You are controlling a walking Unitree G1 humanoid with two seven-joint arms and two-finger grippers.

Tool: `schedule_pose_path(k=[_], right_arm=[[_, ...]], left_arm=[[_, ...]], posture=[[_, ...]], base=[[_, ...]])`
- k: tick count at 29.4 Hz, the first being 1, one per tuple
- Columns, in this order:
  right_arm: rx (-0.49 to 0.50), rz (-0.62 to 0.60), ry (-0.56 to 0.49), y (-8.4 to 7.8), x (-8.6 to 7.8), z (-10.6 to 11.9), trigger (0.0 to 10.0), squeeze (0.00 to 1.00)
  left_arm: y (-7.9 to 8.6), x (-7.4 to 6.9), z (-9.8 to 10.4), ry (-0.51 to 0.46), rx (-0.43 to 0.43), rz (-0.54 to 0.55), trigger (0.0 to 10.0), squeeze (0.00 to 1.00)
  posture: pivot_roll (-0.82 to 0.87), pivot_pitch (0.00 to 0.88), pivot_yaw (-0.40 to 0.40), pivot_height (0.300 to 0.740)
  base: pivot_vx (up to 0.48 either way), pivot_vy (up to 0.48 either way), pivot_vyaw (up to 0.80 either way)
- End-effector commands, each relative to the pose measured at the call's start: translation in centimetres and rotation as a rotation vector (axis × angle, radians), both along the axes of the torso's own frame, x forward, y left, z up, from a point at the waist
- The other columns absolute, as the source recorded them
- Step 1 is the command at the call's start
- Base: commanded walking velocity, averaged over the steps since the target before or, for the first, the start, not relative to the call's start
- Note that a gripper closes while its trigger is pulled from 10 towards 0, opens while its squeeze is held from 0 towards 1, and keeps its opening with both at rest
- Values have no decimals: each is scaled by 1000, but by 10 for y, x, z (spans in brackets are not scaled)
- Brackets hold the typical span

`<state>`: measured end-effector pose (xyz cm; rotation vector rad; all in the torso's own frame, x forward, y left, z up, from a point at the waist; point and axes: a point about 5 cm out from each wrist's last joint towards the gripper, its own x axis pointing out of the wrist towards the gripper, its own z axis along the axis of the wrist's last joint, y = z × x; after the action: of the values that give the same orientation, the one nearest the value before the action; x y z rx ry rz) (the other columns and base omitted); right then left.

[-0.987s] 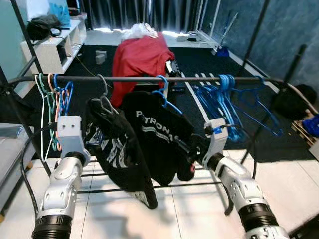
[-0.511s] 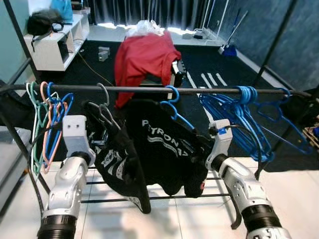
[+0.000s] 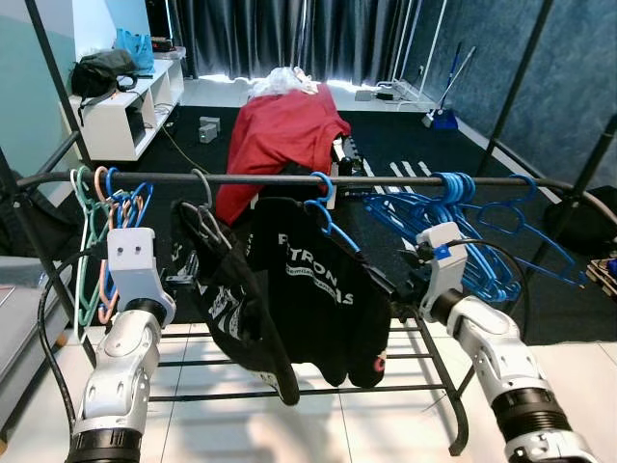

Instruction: Hang hanger

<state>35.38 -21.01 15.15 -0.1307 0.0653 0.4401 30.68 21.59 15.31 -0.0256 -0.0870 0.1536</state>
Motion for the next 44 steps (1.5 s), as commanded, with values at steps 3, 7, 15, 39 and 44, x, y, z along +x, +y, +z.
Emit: schedule_pose_path(k=[3, 7, 15, 39, 44], right_arm=[[-46, -19, -35, -12, 7, 11, 10000, 0], [-58, -23, -27, -13, 10, 10, 10000, 0], [-26, -3, 21, 3, 18, -2, 10000, 0], [-176, -124, 126, -4, 26, -13, 0, 0], [-185, -96, 89, -8, 26, -7, 0, 0]], left_arm=[[14, -11, -3, 25, 33, 49, 10000, 0], [21, -17, -3, 33, 59, 67, 10000, 0], [56, -48, 0, 78, 162, 145, 10000, 0], [57, -67, 1, 160, 188, 106, 10000, 0], [53, -62, 0, 162, 173, 98, 10000, 0]], posture=[[43, 18, -50, 740], [66, 29, -41, 740], [155, 100, -5, 740], [152, 140, 13, 740], [137, 126, 8, 740]], base=[[0, 0, 0], [0, 0, 0], [0, 0, 0], [0, 0, 0], [0, 0, 0]])
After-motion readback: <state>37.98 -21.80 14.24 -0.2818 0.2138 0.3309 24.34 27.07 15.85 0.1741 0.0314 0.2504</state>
